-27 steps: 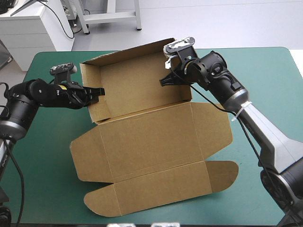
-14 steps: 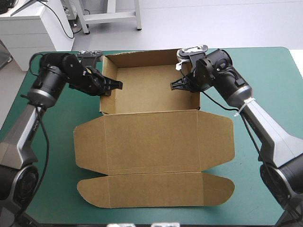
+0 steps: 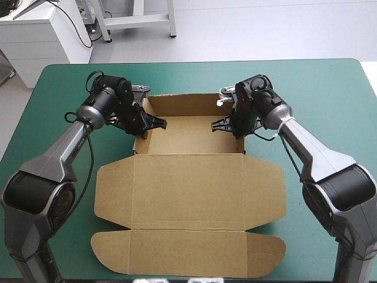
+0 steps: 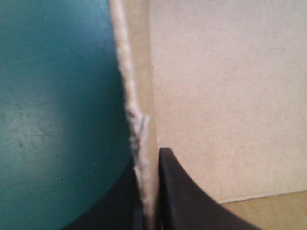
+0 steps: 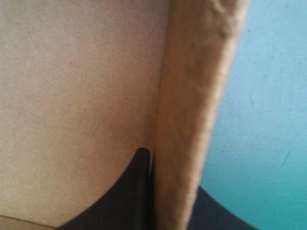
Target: Fold the box
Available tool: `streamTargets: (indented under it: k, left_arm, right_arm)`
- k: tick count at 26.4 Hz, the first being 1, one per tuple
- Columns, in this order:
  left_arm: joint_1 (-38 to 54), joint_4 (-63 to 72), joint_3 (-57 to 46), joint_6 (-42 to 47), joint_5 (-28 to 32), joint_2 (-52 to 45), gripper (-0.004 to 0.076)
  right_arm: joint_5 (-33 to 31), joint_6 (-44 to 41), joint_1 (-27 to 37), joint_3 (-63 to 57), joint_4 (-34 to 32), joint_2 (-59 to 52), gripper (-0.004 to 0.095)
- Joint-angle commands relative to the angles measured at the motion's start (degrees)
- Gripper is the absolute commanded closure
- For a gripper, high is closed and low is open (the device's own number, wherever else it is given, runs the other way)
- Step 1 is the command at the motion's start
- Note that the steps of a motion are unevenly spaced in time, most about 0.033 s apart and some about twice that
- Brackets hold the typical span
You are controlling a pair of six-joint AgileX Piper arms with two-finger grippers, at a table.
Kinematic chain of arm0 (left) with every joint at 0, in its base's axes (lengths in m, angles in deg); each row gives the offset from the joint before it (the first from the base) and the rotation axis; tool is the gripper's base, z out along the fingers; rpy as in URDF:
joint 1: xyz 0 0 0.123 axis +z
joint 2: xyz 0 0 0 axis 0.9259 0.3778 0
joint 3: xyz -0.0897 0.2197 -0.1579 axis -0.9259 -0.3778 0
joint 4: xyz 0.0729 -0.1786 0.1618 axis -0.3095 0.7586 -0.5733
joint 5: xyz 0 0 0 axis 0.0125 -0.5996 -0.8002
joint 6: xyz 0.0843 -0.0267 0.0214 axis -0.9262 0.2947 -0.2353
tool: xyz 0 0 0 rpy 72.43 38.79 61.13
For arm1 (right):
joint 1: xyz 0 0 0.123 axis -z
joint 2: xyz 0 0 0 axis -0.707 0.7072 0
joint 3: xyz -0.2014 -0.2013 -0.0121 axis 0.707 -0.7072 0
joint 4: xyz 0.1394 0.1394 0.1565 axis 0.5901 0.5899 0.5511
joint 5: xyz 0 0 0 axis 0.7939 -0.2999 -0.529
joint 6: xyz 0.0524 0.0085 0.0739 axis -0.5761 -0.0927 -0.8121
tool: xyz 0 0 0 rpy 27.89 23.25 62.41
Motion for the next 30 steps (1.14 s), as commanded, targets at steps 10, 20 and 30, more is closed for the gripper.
streamTargets:
  k: [10,20,30]
  left_arm:
    - [-0.7,0.8,1.9,-0.8,2.7,0.9,0.0731]
    - [-0.8,0.8,1.8,-0.8,2.4,2.2,0.0731]
    - [-0.8,0.1,2.0,-2.4,-1.5,3.2,0.0243]
  right_arm:
    - [3.0,4.7,-0.5,1.6,8.3,-0.1,0.0910]
    - [3.6,4.7,-0.5,1.6,7.3,1.3,0.0910]
    - [1.7,5.3,-0.5,2.1,3.3,1.4,0.0429]
